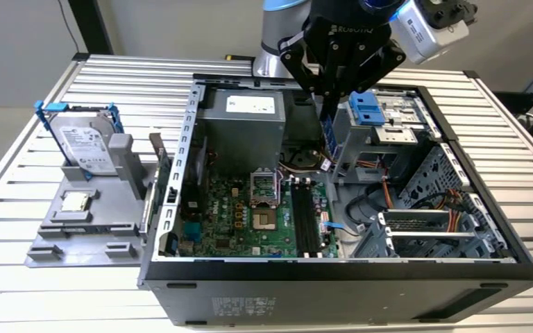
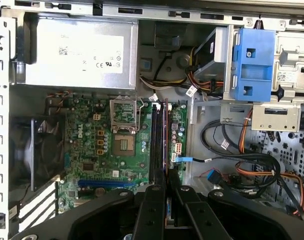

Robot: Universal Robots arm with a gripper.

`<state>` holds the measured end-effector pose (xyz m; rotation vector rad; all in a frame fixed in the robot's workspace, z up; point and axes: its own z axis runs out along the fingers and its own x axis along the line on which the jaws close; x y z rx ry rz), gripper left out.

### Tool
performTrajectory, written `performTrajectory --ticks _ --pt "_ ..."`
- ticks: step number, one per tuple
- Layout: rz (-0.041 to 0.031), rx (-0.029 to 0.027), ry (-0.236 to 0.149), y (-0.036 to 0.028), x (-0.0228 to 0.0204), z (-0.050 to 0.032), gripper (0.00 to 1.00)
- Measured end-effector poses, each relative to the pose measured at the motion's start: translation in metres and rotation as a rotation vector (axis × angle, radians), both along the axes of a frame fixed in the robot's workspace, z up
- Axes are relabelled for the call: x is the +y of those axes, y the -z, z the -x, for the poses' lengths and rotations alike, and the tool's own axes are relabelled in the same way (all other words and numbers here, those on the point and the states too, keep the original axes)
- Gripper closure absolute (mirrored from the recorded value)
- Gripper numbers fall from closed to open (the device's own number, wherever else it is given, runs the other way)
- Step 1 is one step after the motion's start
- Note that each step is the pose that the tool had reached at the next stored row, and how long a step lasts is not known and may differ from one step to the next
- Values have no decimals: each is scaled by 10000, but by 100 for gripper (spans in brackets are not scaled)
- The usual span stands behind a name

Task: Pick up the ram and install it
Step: 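Insert the ram into the slot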

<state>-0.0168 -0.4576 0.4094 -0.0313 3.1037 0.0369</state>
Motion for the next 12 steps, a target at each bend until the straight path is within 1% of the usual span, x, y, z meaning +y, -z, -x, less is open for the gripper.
performTrajectory --ticks 7,12 --pt "1 1 8 2 0 0 100" --pt "5 4 169 16 0 0 100"
